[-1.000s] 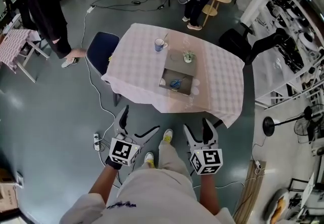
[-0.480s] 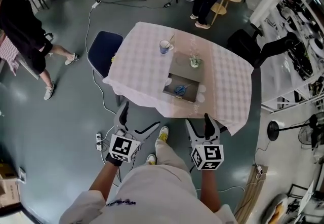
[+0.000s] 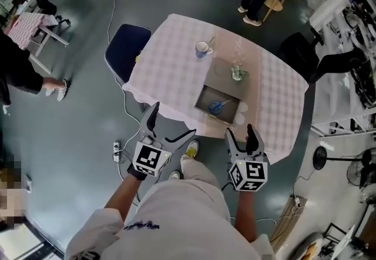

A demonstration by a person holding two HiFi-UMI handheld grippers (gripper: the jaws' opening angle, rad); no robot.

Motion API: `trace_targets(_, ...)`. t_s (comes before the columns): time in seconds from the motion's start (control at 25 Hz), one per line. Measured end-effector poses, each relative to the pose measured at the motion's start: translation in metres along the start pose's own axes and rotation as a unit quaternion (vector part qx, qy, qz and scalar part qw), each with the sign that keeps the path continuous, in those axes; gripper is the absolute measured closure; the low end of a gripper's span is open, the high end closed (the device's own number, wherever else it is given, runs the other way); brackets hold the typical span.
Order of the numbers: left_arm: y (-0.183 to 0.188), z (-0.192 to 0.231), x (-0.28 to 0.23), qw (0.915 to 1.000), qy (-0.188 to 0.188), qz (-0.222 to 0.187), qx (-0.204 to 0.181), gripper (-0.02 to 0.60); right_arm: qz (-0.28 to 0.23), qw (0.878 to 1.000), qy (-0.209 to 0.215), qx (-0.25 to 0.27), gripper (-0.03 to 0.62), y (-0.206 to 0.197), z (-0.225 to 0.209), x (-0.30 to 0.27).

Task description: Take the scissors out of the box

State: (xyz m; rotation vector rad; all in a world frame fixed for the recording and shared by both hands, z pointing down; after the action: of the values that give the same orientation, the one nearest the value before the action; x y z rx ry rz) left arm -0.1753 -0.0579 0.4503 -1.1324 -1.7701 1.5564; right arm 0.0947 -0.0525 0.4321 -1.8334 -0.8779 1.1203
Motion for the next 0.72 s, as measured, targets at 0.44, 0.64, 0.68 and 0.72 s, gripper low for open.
trace_targets(0.44, 0.001, 0.024, -0.075, 0.9990, 0.006, 0.043, -0.015, 0.000, 0.016, 0.999, 0.015, -0.039, 0.290, 0.014, -0.043, -0.069)
trace_targets(0.64, 0.002, 0.034, -0.102, 0.9988, 0.007, 0.043, -0.021, 0.000, 0.050, 0.997, 0.008, -0.052, 0.303, 0.002, -0.064, -0.098)
trace_targets(0.68, -0.001, 0.036, -0.106, 0.9988, 0.009, 0.045, -0.018, 0.000, 0.059, 0.997, 0.005, -0.051, 0.303, -0.002, -0.067, -0.105)
trace_targets(0.72, -0.006, 0.038, -0.109, 0.9987, 0.010, 0.048, -0.016, 0.000, 0.068, 0.996, 0.000, -0.050, 0.303, -0.005, -0.070, -0.112)
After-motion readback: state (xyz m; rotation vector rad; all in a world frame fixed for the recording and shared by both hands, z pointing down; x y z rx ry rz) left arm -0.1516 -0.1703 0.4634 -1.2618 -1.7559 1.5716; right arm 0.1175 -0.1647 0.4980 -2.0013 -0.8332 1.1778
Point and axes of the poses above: the fingertips, and each gripper's own axes: x backward along the fingers, z to its left, y out of its top, the point moved 9 cm from there along x, backward along the fingers, and after that the axes turned 15 degrees about -x, right-handed, at the moved point
